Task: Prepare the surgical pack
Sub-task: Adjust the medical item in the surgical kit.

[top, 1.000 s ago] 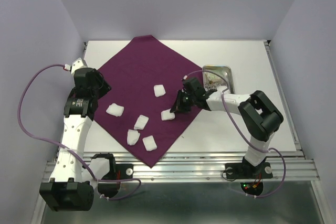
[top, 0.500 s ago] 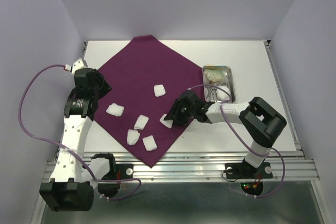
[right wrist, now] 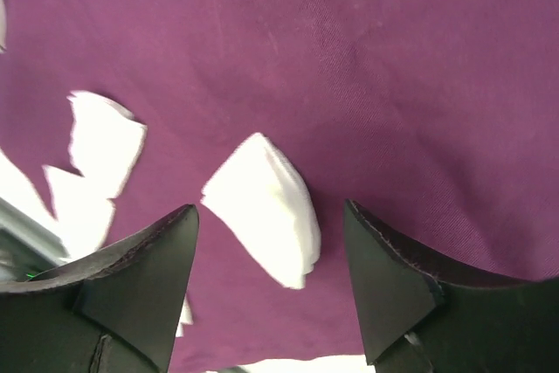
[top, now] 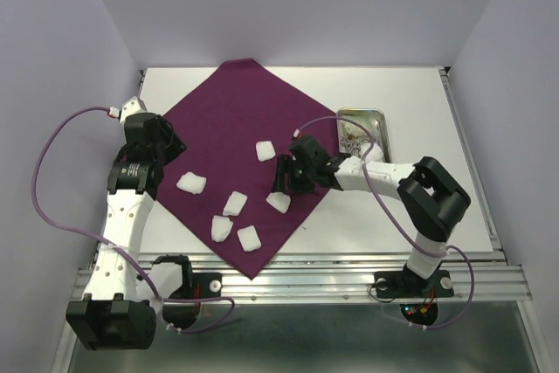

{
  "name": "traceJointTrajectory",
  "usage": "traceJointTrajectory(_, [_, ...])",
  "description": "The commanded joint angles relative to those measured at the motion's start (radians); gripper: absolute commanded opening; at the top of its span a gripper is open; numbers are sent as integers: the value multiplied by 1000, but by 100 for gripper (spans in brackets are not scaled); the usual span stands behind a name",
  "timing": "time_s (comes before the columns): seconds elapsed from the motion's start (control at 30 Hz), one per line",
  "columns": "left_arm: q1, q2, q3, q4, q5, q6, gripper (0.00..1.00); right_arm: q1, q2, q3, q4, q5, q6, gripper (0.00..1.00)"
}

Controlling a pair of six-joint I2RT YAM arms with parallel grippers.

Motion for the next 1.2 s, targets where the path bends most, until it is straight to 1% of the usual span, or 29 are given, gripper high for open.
traceJointTrajectory(0.0, [2,-12,8,28,-9,16,54,-22,48,66,-81,-64,-193,71])
traceJointTrajectory(0.07, [2,-15,12,21,-13,18,54,-33,67,95,-95,-118,-251,71])
traceJointTrajectory(0.1, [2,-17,12,20,-16,18,54,-33,88,106,-108,-171,-268,70])
traceJointTrajectory(0.13, [3,-20,14,20,-19,19,54,-33,99,130,-130,-183,-278,68])
traceJointTrajectory(0.27, [2,-24,14,14,-25,21,54,-33,131,137,-144,-287,-327,60])
traceJointTrajectory(0.3, [2,-24,12,14,-25,21,54,-33,137,140,-148,-316,-333,57])
traceJointTrajectory(0.4, [2,-26,6,14,-24,19,54,-33,143,137,-150,-328,-331,49])
traceJointTrajectory(0.43, [2,-26,6,15,-22,19,54,-33,142,137,-148,-328,-331,42])
traceJointTrajectory(0.5, [2,-24,6,15,-18,24,54,-33,143,144,-150,-348,-333,35])
traceJointTrajectory(0.6, [2,-26,9,11,-21,27,54,-33,143,154,-150,-365,-333,28])
traceJointTrajectory(0.63, [2,-26,11,11,-21,28,54,-33,143,160,-151,-376,-333,23])
traceJointTrajectory(0.67, [2,-27,11,9,-22,30,54,-42,139,163,-151,-376,-331,18])
traceJointTrajectory(0.77, [2,-27,9,8,-25,30,54,-51,131,164,-151,-367,-325,11])
traceJointTrajectory(0.8, [2,-29,9,8,-25,30,54,-52,121,166,-151,-356,-324,6])
traceJointTrajectory(0.9, [2,-27,9,8,-27,31,54,-64,99,169,-148,-338,-313,1])
traceJointTrajectory(1.07, [2,-27,5,9,-28,28,54,-113,45,184,-110,-315,-259,1])
traceJointTrajectory(1.17, [2,-27,0,12,-27,24,54,-140,35,210,-63,-267,-192,1])
